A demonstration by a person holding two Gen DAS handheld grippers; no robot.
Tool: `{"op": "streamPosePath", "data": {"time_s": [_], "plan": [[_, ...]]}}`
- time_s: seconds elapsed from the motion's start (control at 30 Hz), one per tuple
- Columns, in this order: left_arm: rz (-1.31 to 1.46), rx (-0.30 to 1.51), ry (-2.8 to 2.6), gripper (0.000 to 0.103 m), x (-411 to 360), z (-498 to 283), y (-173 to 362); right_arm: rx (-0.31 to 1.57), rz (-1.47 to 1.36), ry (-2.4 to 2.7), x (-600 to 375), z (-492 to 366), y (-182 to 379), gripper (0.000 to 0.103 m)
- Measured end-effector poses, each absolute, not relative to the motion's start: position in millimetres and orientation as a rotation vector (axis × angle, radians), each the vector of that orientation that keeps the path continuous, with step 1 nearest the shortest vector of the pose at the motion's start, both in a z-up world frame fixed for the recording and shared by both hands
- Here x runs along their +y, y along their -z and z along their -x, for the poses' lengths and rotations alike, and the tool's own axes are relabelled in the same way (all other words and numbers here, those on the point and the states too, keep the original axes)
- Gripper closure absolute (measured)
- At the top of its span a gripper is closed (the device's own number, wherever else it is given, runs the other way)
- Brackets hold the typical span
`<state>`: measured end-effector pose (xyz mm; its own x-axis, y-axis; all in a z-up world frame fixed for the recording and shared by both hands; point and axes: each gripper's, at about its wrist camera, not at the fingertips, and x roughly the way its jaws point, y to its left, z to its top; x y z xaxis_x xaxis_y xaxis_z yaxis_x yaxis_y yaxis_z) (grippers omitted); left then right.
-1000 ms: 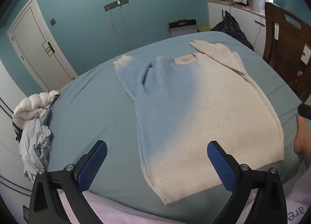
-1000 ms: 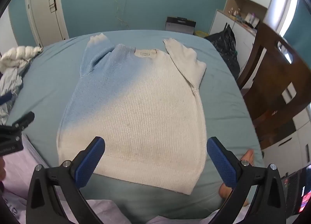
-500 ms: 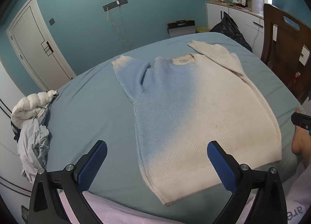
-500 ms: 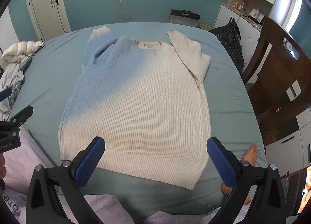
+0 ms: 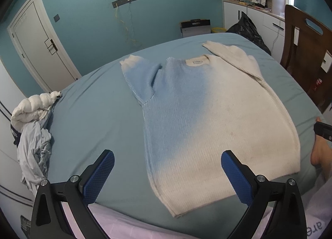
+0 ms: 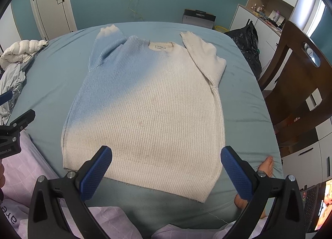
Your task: Fold small clothes
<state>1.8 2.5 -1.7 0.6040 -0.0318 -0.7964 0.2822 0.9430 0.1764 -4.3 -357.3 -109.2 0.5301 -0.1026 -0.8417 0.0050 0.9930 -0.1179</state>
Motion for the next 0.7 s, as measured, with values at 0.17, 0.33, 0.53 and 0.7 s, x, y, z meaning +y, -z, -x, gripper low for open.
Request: {"op": "streamPosePath", "data": {"time_s": [0.17,0.33,0.53,0.7], "plan": [[-0.292,0.898,0.182,0.000,2.4,-1.6,1.2,0.993,0.107,0.077,-357.1,6.3,106.4,0.001],[-0.304,0.892,0.176,0.000,1.7,-0.8,2.9,0.994,0.105,0.079,-356.2,6.9,107.1,0.001],[-0.308,0.893,0.179,0.000,1.5,-1.2,4.6,0.999,0.094,0.085,-358.6,5.1,108.4,0.001],[-0.321,0.881,0.177,0.000,1.5,-0.5,5.2,1.016,0.092,0.077,-359.0,4.4,111.7,0.001]]}}
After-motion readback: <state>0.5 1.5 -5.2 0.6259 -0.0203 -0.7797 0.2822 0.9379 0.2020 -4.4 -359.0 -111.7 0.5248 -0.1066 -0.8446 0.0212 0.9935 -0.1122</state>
